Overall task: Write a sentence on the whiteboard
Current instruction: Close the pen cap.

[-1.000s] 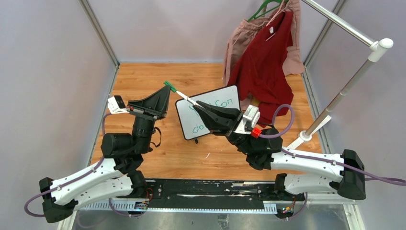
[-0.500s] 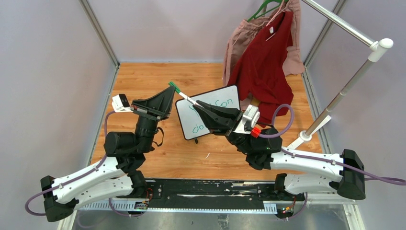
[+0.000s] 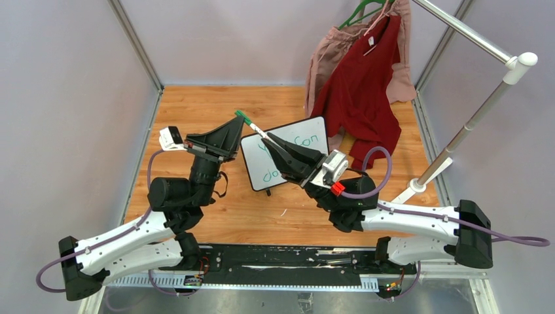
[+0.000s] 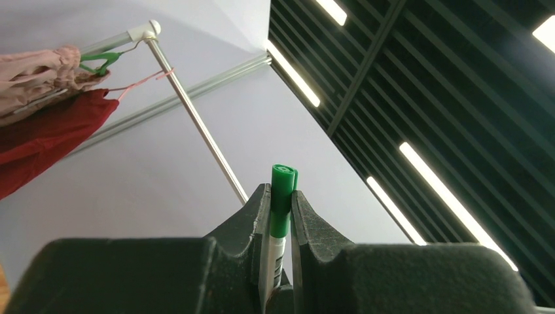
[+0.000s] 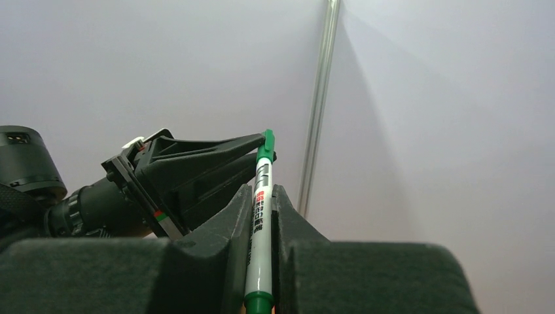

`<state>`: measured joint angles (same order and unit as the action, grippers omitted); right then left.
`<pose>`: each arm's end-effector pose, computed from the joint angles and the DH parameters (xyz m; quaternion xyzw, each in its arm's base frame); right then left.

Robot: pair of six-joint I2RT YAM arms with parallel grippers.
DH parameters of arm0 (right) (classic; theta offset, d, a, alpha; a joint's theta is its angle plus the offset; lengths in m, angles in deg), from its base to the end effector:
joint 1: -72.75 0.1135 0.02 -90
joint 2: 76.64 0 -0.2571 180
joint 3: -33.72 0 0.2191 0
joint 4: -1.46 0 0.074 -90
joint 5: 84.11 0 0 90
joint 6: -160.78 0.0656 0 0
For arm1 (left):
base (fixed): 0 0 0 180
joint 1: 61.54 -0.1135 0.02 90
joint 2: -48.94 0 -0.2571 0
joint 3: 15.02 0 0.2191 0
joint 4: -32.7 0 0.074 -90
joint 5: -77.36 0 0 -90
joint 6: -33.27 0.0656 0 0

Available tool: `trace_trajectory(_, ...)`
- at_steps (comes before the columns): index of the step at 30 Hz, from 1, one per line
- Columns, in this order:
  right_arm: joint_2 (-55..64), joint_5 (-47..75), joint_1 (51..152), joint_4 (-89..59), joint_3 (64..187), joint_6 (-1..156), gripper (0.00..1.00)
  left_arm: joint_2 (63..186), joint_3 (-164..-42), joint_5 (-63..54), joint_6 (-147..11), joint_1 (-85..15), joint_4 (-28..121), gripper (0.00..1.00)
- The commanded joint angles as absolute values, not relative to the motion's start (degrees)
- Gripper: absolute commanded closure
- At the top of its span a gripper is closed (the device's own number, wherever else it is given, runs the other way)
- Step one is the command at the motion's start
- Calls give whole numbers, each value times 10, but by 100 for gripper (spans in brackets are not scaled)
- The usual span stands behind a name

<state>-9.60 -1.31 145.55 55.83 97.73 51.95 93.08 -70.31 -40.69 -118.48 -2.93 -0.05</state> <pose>0.0745 0.2129 0.4473 -0.1956 0.2727 0.4088 0.8487 0.1021 -0.1081 0.4264 -0.2333 0.3736 -0.7273 0.5263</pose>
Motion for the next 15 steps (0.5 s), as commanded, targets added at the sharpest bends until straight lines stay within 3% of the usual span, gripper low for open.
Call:
trace_trajectory(1,-75,-53,1472,601,997,445,100,946,-705,-375,-1195,-27,-3,100)
trace_trajectory(15,-57,-51,1480,609,1011,401,100,985,-747,-304,-1200,-27,47,100)
